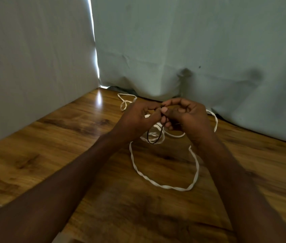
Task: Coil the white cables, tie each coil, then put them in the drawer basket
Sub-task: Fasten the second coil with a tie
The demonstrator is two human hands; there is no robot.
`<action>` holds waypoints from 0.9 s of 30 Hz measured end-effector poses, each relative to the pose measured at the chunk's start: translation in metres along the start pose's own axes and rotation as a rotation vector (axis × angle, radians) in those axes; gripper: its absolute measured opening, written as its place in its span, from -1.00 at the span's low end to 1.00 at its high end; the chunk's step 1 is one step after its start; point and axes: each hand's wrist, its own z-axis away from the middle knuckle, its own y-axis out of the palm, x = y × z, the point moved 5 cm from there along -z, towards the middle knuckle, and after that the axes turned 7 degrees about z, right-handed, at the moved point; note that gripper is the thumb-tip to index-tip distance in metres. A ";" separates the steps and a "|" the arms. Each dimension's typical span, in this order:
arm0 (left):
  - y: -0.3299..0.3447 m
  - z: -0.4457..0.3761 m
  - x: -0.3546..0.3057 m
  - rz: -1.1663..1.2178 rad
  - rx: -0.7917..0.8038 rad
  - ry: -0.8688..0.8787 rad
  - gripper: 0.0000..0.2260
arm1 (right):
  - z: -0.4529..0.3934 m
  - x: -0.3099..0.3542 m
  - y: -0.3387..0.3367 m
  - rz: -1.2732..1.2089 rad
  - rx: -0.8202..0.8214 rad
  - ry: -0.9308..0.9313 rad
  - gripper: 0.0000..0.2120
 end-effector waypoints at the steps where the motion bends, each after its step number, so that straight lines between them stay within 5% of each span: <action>1: 0.000 0.000 0.001 0.005 0.006 -0.002 -0.78 | 0.000 -0.001 -0.001 -0.011 -0.015 0.014 -0.89; 13: 0.002 -0.001 0.011 0.252 -0.030 -0.224 -0.83 | -0.002 -0.006 -0.004 -0.051 -0.242 -0.051 -0.88; 16: 0.002 -0.001 0.012 0.229 -0.039 -0.249 -0.83 | -0.007 -0.003 -0.015 -0.426 -0.225 -0.026 -0.90; 22: 0.001 -0.001 0.014 0.275 -0.069 -0.266 -0.81 | -0.004 0.018 -0.040 -1.324 0.090 -0.236 -0.77; 25: 0.001 -0.001 0.016 0.326 -0.142 -0.264 -0.80 | -0.001 0.022 -0.029 -1.423 0.190 -0.193 -0.71; 27: -0.005 0.000 0.019 0.379 -0.233 -0.267 -0.74 | -0.003 0.019 -0.020 -1.271 0.119 -0.055 -0.75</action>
